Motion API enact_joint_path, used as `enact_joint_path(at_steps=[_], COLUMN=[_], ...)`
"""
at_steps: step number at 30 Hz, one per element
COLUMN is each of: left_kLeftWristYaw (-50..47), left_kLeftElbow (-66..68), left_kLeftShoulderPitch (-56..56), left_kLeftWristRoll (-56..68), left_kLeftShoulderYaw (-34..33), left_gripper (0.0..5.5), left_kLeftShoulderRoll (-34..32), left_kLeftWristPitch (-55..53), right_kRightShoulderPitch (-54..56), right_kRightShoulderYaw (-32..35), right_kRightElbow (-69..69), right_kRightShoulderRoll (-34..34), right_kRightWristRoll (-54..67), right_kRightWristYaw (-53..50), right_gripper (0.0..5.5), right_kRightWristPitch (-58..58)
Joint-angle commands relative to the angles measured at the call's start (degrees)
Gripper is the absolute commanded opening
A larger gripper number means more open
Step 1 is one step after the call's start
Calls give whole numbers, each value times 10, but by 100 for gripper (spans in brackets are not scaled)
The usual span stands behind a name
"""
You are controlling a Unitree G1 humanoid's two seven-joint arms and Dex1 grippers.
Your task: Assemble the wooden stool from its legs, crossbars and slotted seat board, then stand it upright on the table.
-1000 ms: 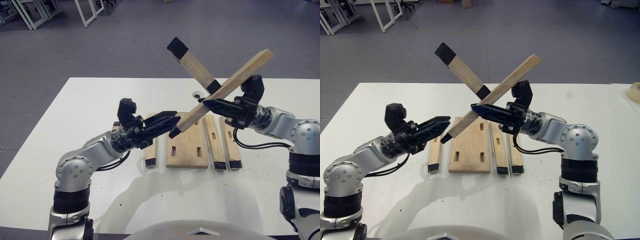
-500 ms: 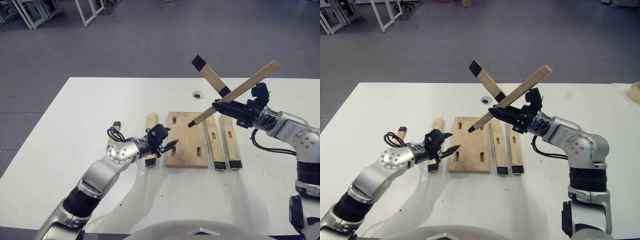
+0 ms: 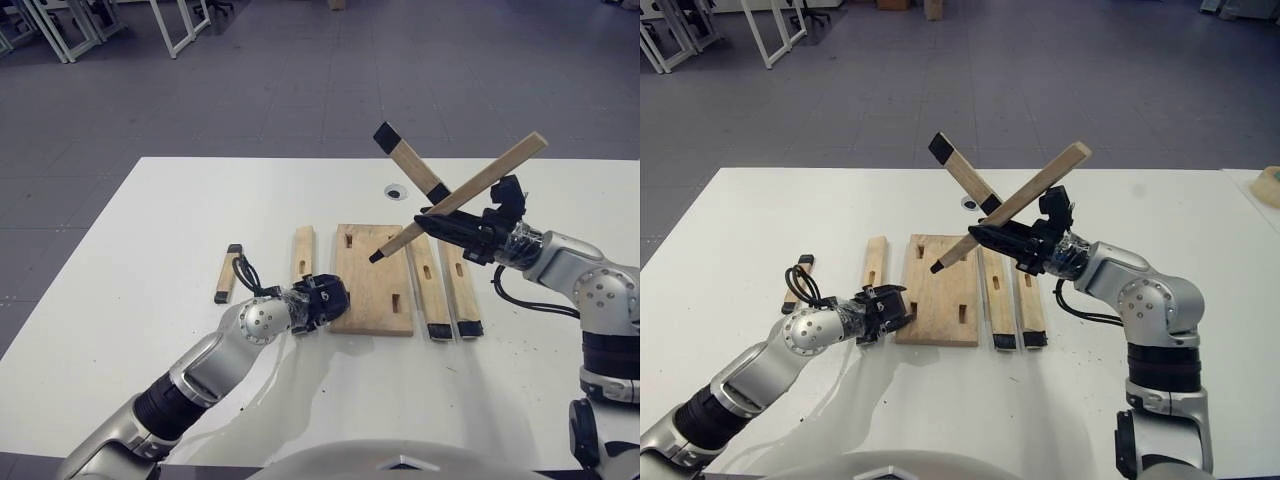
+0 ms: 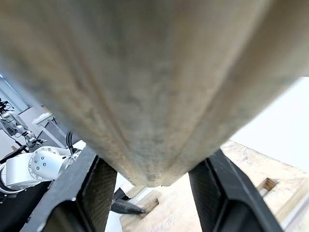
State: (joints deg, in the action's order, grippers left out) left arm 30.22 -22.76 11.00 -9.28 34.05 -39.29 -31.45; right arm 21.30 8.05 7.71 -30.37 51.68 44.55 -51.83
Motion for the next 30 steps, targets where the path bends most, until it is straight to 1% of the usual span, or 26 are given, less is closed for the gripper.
enact_joint_path(at_steps=[1, 3, 7, 13, 15, 18, 22, 25, 30], left_kLeftWristYaw=[50, 82, 99, 134, 143, 158, 170, 178, 181], left_kLeftElbow=[21, 7, 26, 89, 116, 154, 175, 174, 180], left_kLeftShoulderPitch=[-30, -48, -53, -67, -64, -55, -41, -36, -33], left_kLeftWristRoll=[-51, -56, -65, -79, -79, -80, -79, -82, -88], left_kLeftShoulderYaw=[21, 20, -12, -40, -49, -56, -59, -57, -65], left_gripper=[265, 265, 265, 265, 265, 265, 265, 265, 265], left_kLeftShoulderRoll=[-65, -95, -123, -181, -190, -187, -167, -153, -136], left_kLeftWristPitch=[-18, -7, 52, 232, 281, 346, 395, 404, 407], right_kRightShoulderPitch=[1, 8, 6, 33, 48, 71, 98, 118, 152], right_kRightShoulderYaw=[-14, -35, -71, -123, -130, -133, -139, -157, -186], right_kRightElbow=[6, -4, -31, -106, -128, -157, -193, -242, -394], right_kRightShoulderRoll=[-17, -32, -38, -15, -10, 6, 24, 40, 68], right_kRightWristRoll=[-53, -96, -152, -211, -223, -227, -239, -262, -322], right_kRightWristYaw=[15, 39, 70, 113, 125, 140, 152, 167, 189], right_gripper=[204, 204, 204, 204, 204, 204, 204, 204, 204], right_kRightWristPitch=[52, 89, 135, 192, 203, 207, 217, 234, 287])
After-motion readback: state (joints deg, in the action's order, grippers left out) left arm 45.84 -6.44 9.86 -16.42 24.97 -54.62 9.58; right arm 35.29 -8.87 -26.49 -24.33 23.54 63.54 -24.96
